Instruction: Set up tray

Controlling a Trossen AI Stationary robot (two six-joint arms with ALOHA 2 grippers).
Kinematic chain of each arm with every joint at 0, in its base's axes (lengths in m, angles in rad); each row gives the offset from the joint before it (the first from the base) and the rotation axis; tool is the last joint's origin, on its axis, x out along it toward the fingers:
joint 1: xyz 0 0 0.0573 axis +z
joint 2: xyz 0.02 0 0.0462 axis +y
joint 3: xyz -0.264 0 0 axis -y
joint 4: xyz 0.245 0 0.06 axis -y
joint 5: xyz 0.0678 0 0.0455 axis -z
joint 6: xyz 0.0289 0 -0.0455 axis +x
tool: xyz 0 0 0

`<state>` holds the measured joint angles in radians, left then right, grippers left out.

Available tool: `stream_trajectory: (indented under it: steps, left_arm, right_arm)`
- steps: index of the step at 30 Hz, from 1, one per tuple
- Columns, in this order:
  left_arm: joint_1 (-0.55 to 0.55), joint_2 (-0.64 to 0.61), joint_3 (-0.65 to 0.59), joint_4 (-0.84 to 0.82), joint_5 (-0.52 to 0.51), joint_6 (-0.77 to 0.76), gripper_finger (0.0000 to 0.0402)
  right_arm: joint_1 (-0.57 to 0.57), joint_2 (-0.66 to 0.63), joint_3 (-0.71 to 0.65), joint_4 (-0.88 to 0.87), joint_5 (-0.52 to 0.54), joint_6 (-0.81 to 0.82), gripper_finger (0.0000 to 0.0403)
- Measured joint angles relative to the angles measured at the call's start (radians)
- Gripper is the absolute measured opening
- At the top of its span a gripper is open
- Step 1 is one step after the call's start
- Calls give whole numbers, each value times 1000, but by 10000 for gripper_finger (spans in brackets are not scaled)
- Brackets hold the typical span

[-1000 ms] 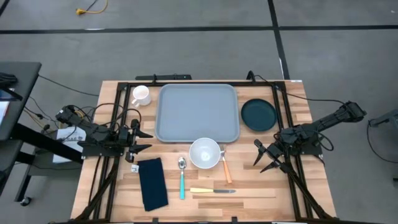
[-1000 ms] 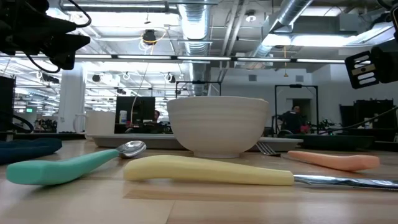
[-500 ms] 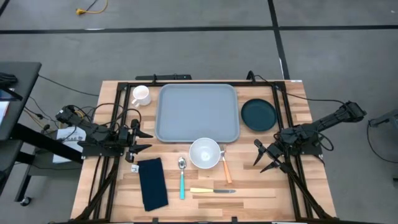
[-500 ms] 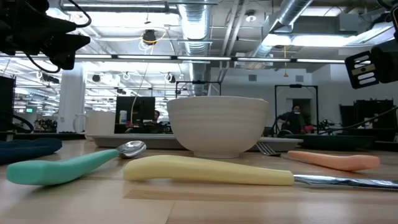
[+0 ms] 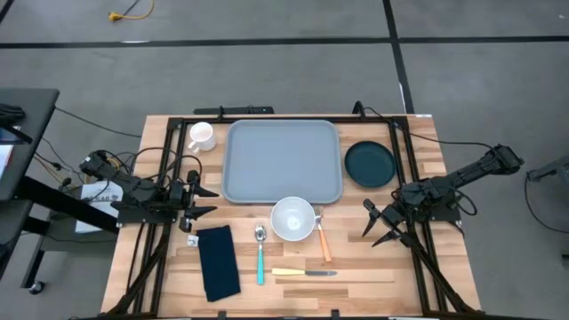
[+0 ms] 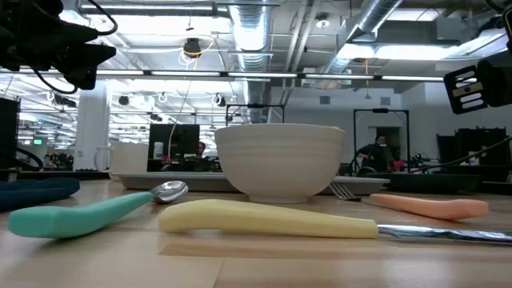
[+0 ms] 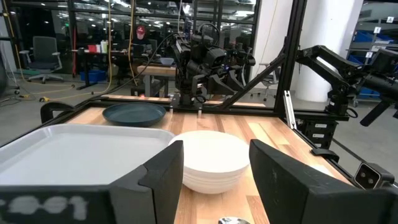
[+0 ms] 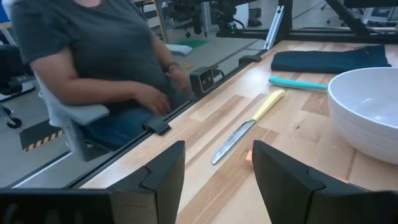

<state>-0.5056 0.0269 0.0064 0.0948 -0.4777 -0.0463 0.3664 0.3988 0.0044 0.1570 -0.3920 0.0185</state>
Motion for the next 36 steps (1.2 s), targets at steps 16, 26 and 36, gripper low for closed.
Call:
stream_trajectory:
  steps: [16, 26, 36]
  left_arm:
    - [2, 0, 0, 24, -34, 17, 173]
    - [2, -1, 0, 218, -65, -157, 173]
    - [7, -1, -1, 609, -305, 162, 173]
  right_arm:
    - [0, 0, 0, 0, 0, 0, 178]
    - [0, 0, 0, 0, 0, 0, 178]
    - [0, 0, 0, 0, 0, 0, 178]
